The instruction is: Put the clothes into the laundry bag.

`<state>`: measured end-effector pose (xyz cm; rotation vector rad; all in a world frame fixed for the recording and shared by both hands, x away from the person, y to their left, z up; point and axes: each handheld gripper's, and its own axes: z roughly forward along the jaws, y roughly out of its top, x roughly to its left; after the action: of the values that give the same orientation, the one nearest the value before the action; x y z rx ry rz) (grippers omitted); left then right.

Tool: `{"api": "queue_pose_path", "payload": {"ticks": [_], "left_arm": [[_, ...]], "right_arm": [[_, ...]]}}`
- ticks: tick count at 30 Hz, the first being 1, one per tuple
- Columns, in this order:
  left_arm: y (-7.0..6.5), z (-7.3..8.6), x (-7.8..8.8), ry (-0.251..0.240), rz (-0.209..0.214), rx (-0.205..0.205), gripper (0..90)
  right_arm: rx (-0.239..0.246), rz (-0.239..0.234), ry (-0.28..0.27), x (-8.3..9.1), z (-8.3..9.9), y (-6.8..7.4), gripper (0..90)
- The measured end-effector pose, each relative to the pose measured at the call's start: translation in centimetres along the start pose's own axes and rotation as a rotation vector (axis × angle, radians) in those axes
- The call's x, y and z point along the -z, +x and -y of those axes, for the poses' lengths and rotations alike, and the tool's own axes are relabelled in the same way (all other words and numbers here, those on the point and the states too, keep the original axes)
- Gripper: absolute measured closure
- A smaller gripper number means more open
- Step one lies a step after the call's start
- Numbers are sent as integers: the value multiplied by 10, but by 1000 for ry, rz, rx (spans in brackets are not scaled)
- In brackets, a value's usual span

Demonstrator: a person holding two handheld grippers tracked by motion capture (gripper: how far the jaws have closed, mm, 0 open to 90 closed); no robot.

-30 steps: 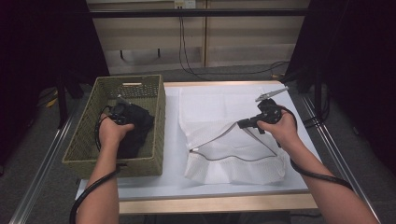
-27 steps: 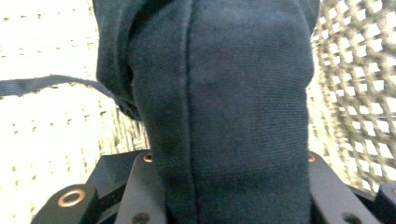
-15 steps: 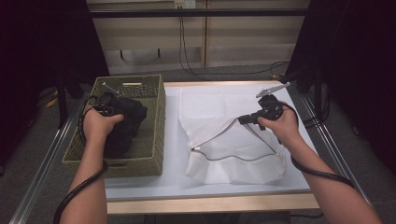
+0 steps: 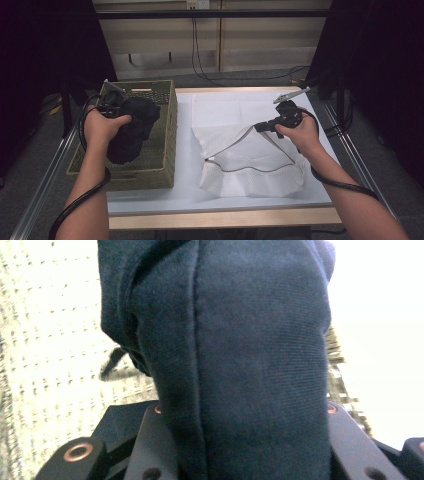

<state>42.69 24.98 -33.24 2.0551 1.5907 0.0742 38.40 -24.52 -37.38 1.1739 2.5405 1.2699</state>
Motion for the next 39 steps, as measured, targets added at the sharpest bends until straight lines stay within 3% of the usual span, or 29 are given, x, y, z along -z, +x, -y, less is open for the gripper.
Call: {"api": "queue_pose_path", "payload": {"ticks": [16, 21, 28, 33, 34, 38, 39], "left_arm": [[-36, -18, 22, -10, 75, -72, 653], [-47, -23, 31, -5, 92, -116, 654], [-56, -28, 36, -5, 116, -122, 655], [-62, -32, 41, 17, 134, -156, 655], [-65, -32, 42, 7, 132, -143, 655], [-70, -35, 45, 3, 149, -159, 655], [-73, -35, 46, -9, 154, -141, 655]], "right_arm": [[-1, -5, 11, -5, -1, 0, 900], [-1, -9, 15, -6, -1, 0, 900], [-3, -11, 17, -7, 0, 0, 900], [-5, -8, 16, -7, 0, -1, 900], [-5, -9, 18, -7, 0, -2, 900], [-8, -7, 18, -8, 0, -2, 900], [-10, -6, 17, -8, 0, -2, 900]]}}
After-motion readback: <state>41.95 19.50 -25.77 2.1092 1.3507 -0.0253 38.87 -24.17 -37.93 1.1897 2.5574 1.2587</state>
